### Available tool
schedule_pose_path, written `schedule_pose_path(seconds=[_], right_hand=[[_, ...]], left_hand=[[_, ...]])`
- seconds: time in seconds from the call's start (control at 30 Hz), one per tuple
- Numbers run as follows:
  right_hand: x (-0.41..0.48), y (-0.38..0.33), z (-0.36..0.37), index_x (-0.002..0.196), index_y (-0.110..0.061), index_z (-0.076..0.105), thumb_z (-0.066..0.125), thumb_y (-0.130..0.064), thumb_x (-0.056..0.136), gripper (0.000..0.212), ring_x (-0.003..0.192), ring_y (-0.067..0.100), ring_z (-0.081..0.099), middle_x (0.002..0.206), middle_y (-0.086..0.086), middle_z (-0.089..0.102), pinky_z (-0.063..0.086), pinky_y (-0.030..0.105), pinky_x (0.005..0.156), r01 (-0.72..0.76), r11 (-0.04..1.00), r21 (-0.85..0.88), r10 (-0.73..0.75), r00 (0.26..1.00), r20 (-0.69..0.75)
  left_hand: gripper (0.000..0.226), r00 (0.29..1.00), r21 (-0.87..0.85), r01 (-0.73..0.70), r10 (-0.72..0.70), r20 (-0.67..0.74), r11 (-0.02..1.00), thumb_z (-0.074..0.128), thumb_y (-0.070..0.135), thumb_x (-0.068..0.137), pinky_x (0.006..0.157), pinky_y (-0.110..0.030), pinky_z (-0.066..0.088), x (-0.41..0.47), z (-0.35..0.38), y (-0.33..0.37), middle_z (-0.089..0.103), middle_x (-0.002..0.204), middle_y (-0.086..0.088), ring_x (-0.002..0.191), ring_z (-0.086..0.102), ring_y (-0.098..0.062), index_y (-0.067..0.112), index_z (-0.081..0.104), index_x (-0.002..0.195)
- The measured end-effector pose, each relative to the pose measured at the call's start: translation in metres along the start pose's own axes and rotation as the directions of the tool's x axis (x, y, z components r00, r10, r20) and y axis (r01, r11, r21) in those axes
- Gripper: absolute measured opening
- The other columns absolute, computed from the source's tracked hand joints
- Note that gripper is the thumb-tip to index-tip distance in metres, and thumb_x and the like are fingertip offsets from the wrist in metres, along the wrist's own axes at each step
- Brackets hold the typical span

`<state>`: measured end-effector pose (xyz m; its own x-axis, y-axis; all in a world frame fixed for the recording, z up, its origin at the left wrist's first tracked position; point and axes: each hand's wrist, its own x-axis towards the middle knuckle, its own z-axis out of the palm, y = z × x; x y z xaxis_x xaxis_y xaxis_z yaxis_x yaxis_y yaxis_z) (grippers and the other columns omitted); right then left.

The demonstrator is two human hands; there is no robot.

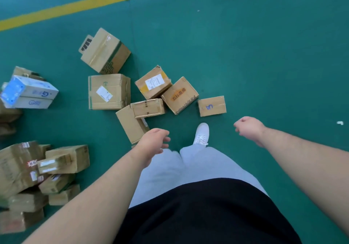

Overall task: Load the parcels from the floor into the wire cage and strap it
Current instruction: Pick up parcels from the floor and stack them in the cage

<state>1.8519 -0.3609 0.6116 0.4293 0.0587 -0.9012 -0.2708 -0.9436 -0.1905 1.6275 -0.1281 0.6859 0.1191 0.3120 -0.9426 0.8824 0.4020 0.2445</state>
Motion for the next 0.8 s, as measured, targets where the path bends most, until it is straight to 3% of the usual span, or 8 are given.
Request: schedule_pose_path(seconds=[0.17,0.27,0.37,0.63,0.7,0.8], right_hand=[[0.025,-0.040,0.002,0.114,-0.008,0.064,0.049,-0.022,0.099,0.025,0.087,0.022,0.057,0.118,0.016,0.069,0.053,0.041,0.095,0.085,0.993,-0.087,-0.083,0.996,0.030],[0.049,-0.051,0.017,0.112,-0.016,0.064,0.047,-0.026,0.098,0.025,0.083,0.021,0.059,0.110,0.008,0.071,0.054,0.038,0.086,0.153,0.947,-0.282,-0.123,0.985,0.120],[0.093,-0.058,0.039,0.115,-0.023,0.062,0.045,-0.028,0.098,0.025,0.088,0.019,0.065,0.100,-0.004,0.067,0.055,0.035,0.085,0.202,0.848,-0.490,-0.099,0.969,0.228],[0.289,-0.084,0.109,0.133,-0.024,0.057,0.045,-0.030,0.100,0.035,0.105,0.025,0.060,0.127,0.003,0.065,0.049,0.030,0.090,0.244,0.636,-0.732,-0.022,0.954,0.299],[0.348,-0.100,0.128,0.130,-0.021,0.061,0.044,-0.028,0.101,0.035,0.102,0.027,0.061,0.124,0.006,0.067,0.049,0.030,0.087,0.234,0.653,-0.720,-0.086,0.968,0.236],[0.425,-0.117,0.155,0.142,-0.021,0.056,0.044,-0.028,0.103,0.042,0.125,0.031,0.057,0.142,0.008,0.059,0.044,0.034,0.103,0.206,0.739,-0.641,-0.165,0.978,0.125]], left_hand=[[0.025,0.993,-0.080,0.115,-0.117,-0.017,0.990,0.052,0.030,0.103,0.097,-0.041,0.055,0.041,0.001,0.006,0.070,0.113,-0.003,0.104,0.068,-0.022,0.017,0.061,0.123],[0.029,0.985,-0.081,0.167,-0.169,-0.016,0.983,0.049,0.030,0.103,0.098,-0.040,0.054,0.091,0.004,0.001,0.070,0.112,-0.001,0.103,0.068,-0.021,0.016,0.060,0.125],[0.029,0.973,-0.111,0.229,-0.231,-0.005,0.967,0.049,0.030,0.102,0.100,-0.040,0.053,0.160,0.014,-0.006,0.071,0.111,-0.001,0.102,0.067,-0.020,0.015,0.061,0.124],[0.025,0.959,-0.168,0.283,-0.274,0.074,0.944,0.049,0.028,0.103,0.090,-0.036,0.055,0.365,0.056,-0.016,0.070,0.111,-0.002,0.101,0.068,-0.021,0.015,0.059,0.121],[0.021,0.957,-0.196,0.289,-0.281,0.067,0.937,0.051,0.026,0.102,0.093,-0.038,0.055,0.422,0.066,-0.021,0.068,0.115,-0.003,0.100,0.068,-0.020,0.016,0.057,0.120],[0.024,0.954,-0.243,0.298,-0.296,0.046,0.923,0.054,0.022,0.099,0.094,-0.040,0.056,0.495,0.077,-0.032,0.060,0.132,-0.004,0.104,0.066,-0.021,0.018,0.051,0.123]])
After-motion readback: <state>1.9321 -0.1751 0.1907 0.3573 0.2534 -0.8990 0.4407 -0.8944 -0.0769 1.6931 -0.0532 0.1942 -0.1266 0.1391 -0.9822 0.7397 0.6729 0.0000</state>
